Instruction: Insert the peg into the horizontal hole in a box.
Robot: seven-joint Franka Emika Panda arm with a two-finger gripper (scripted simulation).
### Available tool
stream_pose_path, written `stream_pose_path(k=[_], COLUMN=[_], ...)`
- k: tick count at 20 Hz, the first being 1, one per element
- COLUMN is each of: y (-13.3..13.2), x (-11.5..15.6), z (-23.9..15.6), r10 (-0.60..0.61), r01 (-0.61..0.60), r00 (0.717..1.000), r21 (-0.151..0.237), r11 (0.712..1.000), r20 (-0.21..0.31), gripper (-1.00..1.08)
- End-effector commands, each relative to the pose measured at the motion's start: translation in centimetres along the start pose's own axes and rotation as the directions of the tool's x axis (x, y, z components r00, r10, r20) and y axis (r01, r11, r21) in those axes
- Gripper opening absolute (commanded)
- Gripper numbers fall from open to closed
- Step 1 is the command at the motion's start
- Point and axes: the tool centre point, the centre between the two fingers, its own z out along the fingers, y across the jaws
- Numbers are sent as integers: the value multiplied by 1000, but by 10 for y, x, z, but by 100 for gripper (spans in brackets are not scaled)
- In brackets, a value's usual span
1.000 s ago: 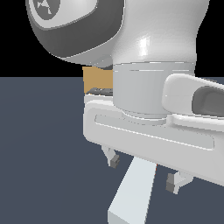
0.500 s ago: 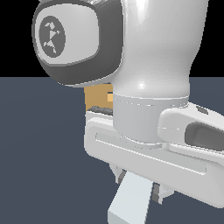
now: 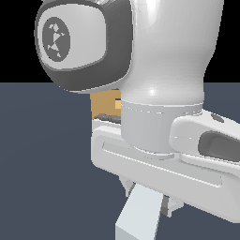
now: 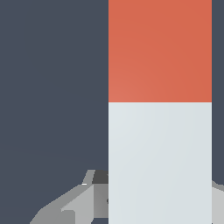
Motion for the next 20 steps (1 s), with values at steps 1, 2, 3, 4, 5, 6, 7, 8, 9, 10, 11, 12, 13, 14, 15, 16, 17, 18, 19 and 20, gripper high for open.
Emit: stream_pose_path(k=[1,2,3,4,5,6,7,8,9,10,11,12,13,14,15,16,17,18,19,20], y=[0,-1,-2,-4,-6,-8,-12,-16,-20,-26,-32,-40,-48,-57,-67,-77,-86,-95,-104,-111], x=[1,3,6,10,15,22,29,38,48,59,71,83,96,109,122,134,145,155,164,171], z=[0,-1,-2,-3,-5,-7,-9,-12,-15,-19,-23,-27,-31,-36,-41,-46,-50,-54,-57,-60], r10=[-2,-6,-13,-23,-35,-51,-69,-91,-115,-141,-170,-201,-234,-269,-304,-336,-366,-393,-417,-438], r01=[2,6,13,23,35,51,69,91,115,141,170,201,234,269,304,336,366,393,417,438], r00=[1000,1000,1000,1000,999,999,998,996,993,990,985,979,972,963,953,942,931,920,909,899], r21=[0,0,0,0,0,0,0,-1,-1,-1,-1,-1,-1,-1,-1,-1,-1,-1,-1,-1], r11=[1000,1000,1000,1000,999,999,998,996,993,990,985,979,972,963,953,942,931,920,909,899], r20=[0,0,0,0,0,0,0,0,1,1,1,1,1,1,1,2,2,2,2,2], gripper=[-100,-100,-100,-100,-100,-100,-100,-100,-100,-100,-100,-100,-100,-100,-100,-100,-100,-100,-100,-100])
